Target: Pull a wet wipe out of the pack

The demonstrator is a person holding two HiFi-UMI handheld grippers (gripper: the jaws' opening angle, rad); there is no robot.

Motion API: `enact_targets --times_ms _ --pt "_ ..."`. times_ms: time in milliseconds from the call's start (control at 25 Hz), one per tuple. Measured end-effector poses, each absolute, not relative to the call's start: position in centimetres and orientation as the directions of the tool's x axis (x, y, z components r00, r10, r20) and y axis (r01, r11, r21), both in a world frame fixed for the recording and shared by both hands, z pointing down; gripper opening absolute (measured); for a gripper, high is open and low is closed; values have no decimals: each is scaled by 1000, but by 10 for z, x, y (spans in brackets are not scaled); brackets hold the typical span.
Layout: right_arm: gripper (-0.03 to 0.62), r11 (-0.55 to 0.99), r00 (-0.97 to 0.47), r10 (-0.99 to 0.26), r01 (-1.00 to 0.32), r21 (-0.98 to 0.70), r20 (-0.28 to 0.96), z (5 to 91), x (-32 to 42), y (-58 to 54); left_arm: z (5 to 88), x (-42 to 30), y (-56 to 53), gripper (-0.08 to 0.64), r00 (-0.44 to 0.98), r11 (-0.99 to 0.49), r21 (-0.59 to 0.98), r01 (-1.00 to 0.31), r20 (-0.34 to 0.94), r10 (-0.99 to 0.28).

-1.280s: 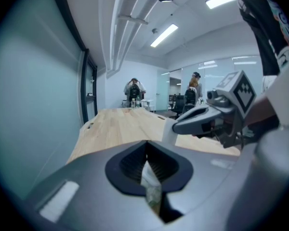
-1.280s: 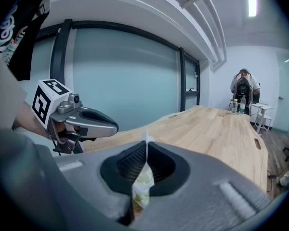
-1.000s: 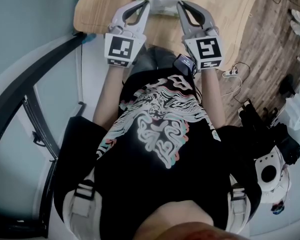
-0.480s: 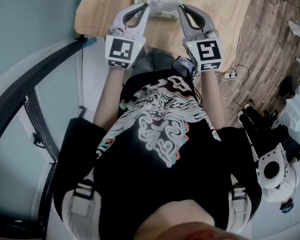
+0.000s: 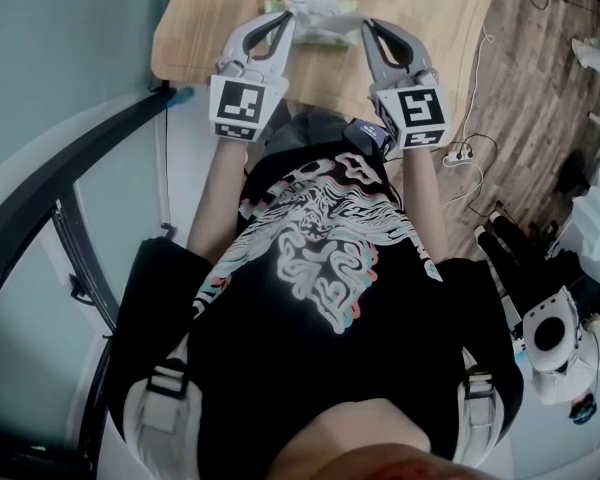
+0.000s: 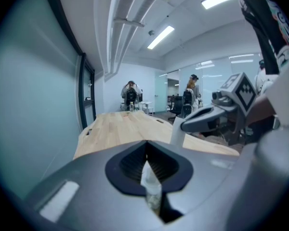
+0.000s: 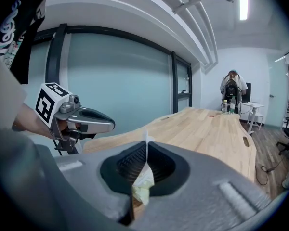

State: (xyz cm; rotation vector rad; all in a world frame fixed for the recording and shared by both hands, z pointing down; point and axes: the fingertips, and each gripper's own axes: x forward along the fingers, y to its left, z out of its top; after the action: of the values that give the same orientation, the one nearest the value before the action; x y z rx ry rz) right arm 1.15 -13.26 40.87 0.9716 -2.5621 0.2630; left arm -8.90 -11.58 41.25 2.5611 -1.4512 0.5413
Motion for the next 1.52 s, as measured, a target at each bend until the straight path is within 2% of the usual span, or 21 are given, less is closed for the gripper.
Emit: enact_targets --times_ms 800,1520 --pt "6 713 -674 -655 -701 -15 341 364 28 -129 376 -71 -119 -14 494 -547 -88 -832 329 -805" --pt "6 642 -615 -710 -765 -44 343 370 73 -125 379 -32 -125 -14 564 -625 -98 -774 341 -752"
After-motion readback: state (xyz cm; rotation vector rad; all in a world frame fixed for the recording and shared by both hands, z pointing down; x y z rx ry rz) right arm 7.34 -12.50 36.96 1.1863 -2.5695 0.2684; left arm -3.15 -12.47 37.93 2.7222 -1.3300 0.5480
